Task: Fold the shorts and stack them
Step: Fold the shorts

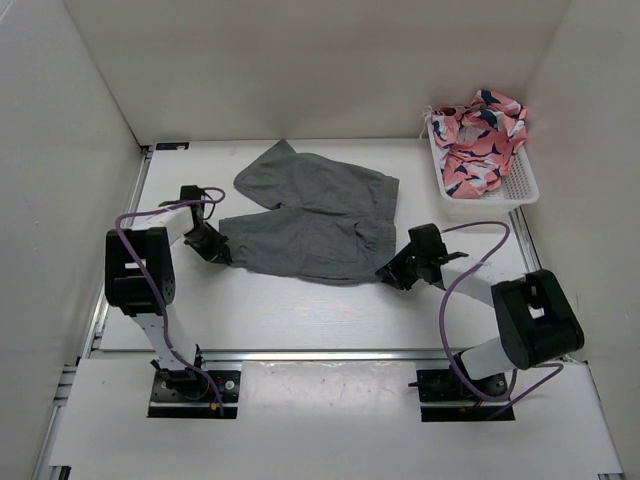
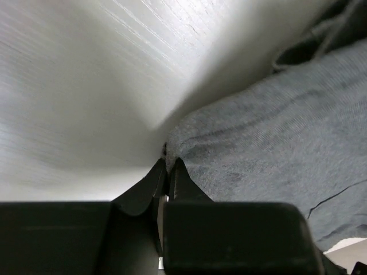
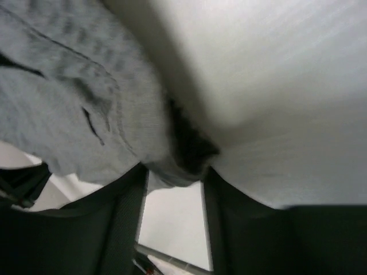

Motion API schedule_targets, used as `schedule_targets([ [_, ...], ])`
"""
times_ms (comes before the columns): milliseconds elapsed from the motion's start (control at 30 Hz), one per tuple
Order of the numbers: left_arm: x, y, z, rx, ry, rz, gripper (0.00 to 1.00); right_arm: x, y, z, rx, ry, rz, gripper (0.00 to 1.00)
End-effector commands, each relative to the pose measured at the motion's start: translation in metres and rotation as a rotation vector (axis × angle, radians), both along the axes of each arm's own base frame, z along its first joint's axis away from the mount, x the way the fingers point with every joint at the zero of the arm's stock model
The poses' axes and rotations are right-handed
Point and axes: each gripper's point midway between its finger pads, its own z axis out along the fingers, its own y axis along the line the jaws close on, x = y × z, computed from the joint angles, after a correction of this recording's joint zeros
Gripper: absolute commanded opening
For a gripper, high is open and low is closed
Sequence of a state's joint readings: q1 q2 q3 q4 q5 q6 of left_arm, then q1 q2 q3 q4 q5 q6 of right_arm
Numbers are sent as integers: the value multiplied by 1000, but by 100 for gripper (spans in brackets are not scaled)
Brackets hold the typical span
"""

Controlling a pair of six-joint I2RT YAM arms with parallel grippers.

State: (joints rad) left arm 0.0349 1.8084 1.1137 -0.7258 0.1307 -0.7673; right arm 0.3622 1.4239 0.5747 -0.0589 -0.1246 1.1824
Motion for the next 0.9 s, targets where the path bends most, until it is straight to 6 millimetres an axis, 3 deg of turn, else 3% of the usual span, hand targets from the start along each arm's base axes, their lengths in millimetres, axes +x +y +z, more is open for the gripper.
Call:
schedule_targets([
  [0, 19, 1, 25, 13, -96, -2, 10, 38, -4, 6, -88, -93, -32, 33],
  [33, 20, 2, 29, 16, -110, -11, 10, 36, -4, 7, -117, -82, -18, 8],
  [67, 25, 4, 38, 8, -136, -4, 10, 48, -4, 19, -137, -100, -19, 0],
  [133, 33, 7, 67, 15, -210, -4, 10, 51, -13, 31, -230, -111, 0, 0],
  [200, 36, 10, 95, 14, -261, -7, 10, 66, -12, 69, -259, -212, 10, 0],
  [233, 44, 16, 127, 35, -344, -4, 10, 70, -14, 81, -283, -257, 38, 0],
  [300, 42, 19, 159, 56, -398, 3, 10, 81, -13, 129, -289, -369, 52, 0],
  [333, 41, 20, 185, 65, -461, -4, 10, 84, -15, 145, -317, -410, 79, 0],
  [400, 44, 22, 232, 87, -572, -9, 10, 83, -14, 170, -334, -443, 131, 0],
  [433, 37, 23, 254, 101, -611, -3, 10, 85, -6, 202, -327, -517, 187, 0],
  [467, 36, 24, 286, 111, -688, -8, 10, 82, -4, 216, -326, -546, 217, 0],
  [500, 33, 27, 305, 123, -734, -6, 10, 77, -4, 227, -330, -562, 249, 0],
  [533, 28, 29, 324, 136, -777, 1, 10, 76, 1, 255, -321, -622, 270, 0],
  [567, 14, 35, 362, 153, -861, 26, 10, 67, -2, 270, -339, -657, 313, 0],
  [633, -3, 39, 403, 173, -968, 47, 10, 53, 4, 297, -318, -720, 384, 0],
  [667, -22, 40, 431, 186, -1052, 57, 10, 45, 1, 328, -323, -798, 406, 0],
  [700, -36, 41, 463, 208, -1142, 72, 10, 34, -1, 336, -323, -805, 432, 0],
  [733, -49, 45, 483, 231, -1197, 94, 10, 26, -2, 350, -317, -840, 445, 0],
  [767, -60, 48, 499, 262, -1245, 105, 10, 13, -5, 378, -300, -916, 449, 0],
  [800, -79, 45, 529, 282, -1334, 101, 10, 2, -5, 388, -293, -949, 478, 0],
  [867, -102, 46, 554, 313, -1403, 116, 10, -21, -14, 425, -283, -1055, 476, 0],
])
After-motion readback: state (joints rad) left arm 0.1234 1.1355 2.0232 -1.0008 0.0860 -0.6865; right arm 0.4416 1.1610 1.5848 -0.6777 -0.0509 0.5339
